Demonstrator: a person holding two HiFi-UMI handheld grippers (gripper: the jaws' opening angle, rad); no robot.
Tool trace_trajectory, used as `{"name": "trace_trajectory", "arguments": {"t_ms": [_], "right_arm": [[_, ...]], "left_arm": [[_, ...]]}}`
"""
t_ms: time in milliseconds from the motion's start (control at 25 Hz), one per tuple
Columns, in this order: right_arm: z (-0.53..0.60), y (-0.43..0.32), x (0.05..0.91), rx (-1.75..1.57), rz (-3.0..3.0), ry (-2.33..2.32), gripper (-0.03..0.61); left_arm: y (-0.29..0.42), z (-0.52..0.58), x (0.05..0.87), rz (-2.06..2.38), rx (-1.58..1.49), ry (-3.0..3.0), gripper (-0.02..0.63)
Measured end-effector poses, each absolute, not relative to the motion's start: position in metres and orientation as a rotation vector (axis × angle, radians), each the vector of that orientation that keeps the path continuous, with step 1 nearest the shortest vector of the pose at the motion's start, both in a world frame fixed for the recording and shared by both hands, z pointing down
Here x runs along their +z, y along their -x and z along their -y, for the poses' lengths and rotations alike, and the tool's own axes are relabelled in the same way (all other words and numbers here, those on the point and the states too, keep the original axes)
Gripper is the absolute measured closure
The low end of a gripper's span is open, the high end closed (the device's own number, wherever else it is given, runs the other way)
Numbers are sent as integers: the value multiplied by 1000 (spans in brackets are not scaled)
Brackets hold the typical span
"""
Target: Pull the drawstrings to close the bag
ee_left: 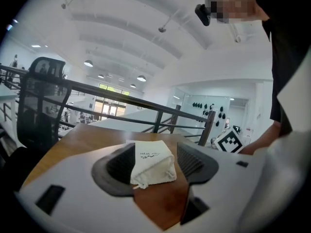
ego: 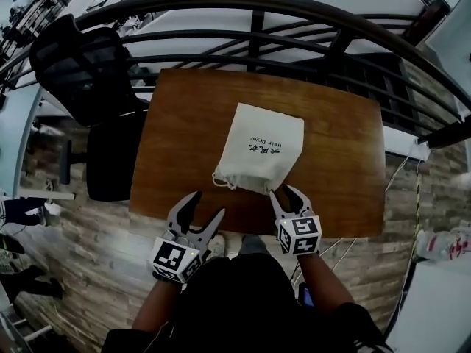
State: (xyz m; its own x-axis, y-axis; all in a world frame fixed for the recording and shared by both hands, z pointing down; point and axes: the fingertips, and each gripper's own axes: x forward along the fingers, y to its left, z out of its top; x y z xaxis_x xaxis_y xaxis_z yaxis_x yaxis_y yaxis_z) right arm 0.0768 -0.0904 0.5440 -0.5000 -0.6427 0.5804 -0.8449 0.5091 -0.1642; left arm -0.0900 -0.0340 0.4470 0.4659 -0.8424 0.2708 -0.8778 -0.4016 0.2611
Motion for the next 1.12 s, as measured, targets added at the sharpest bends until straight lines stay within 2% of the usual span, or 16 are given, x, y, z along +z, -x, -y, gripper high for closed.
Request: {"name": "trace_trajectory", "arguments": {"t_ms": [160,480,760,1120], "right_arm": [[99,-68,572,657,2253,-1172,406],[111,-67,594,696,2213,-1125,410],[127,-63,585,715,2213,-1106,489],[122,-64,564,920,2320,-984,552]], "left_arm": [[89,39,458,1467,182,-2333,337],[94,44,471,1507,218,-2285,337],[91,52,483,1477,215,-2264,337],[31,55,517,1147,322,-2392,356]]}}
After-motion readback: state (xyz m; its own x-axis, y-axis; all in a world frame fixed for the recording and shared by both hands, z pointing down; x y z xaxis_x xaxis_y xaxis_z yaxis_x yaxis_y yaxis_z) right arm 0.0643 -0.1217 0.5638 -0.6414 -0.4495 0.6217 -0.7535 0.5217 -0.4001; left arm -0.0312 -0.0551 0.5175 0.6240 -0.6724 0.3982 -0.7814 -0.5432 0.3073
